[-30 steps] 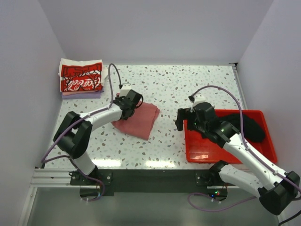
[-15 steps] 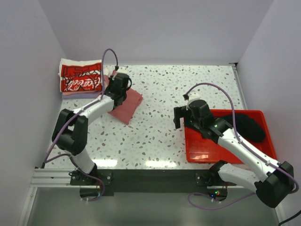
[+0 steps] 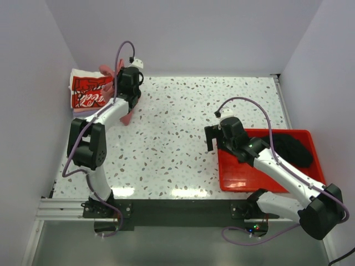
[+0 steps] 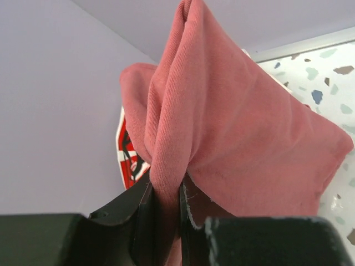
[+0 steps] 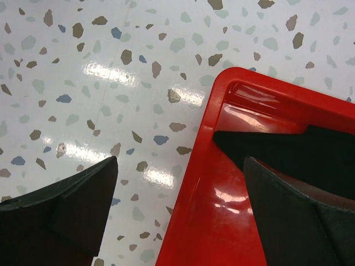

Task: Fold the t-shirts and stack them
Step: Neatly place the folded tshirt to the corner

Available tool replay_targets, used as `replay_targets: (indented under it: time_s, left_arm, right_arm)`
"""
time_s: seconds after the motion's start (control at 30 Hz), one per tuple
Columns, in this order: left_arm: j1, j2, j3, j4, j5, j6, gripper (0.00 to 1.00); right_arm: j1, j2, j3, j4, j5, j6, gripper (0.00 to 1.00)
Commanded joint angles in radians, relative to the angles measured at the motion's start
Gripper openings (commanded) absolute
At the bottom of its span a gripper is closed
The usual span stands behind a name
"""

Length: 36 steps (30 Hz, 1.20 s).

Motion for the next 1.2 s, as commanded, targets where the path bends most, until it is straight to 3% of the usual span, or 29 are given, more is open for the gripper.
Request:
replay_targets:
  time_s: [0.0, 0.7, 1.17]
  left_arm:
    - [0.021, 0.004, 0.107, 0.117, -0.037, 0.131, 0.0]
    - [0.034, -0.022, 0.3, 0.031, 0.037, 0.154, 0.0]
    - [0.082, 0.036, 0.262, 0.093, 0.034, 0.165, 0.0]
  right_arm:
    - [-0.002, 0.001, 0.008, 0.026, 0.038, -0.012, 0.99]
    - [-0.001, 0.04, 0.022, 0.009, 0.054, -0.015, 0.99]
    - [-0.001, 0.04, 0.06, -0.051, 0.077, -0.007, 0.99]
